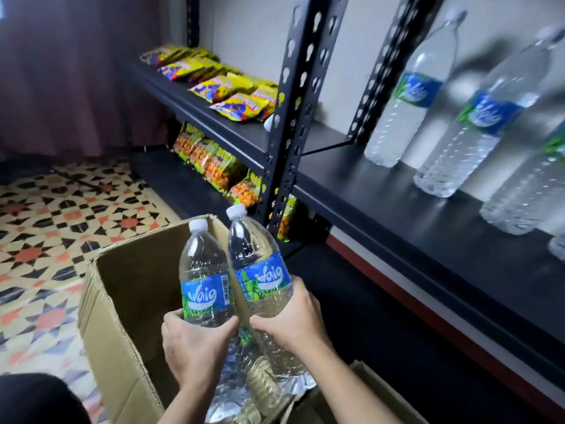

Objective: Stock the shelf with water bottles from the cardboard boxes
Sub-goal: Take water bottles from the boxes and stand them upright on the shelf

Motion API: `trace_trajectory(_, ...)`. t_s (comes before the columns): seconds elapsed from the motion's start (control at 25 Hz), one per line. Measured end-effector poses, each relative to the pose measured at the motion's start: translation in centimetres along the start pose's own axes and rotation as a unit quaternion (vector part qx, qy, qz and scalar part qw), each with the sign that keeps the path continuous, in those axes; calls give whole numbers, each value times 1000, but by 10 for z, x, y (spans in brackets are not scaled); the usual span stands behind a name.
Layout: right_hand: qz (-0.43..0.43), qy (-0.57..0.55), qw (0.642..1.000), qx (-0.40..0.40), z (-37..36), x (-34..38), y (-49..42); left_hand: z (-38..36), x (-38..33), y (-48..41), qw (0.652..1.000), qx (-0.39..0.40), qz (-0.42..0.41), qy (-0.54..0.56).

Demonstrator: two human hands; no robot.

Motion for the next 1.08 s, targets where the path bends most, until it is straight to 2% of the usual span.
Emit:
trace_trajectory(0.2,55,-107,984,-128,88,16,51,23,-87,52,978,75,-149,128)
trace_trajectory(0.44,126,-128,944,-278,209,31,103,24,-183,124,945,118,-230,200)
trace_trajectory(0.56,124,-130,927,-330,264,24,120,15,-225,161,931,140,-252,224)
trace_trajectory(0.72,119,-111,904,-395,326,14,141,4,-284,220,897,169,-343,220)
trace_trajectory(1.08,45,-137,864,-483,403,-46,150,-50,-343,301,863,243,-375,238)
Point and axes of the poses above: each hand's wrist, its own y-axis away from the middle knuckle, its own z-axis out of the back of the hand, x = y × z, the point moved 9 cm from there along -y, towards the middle knuckle
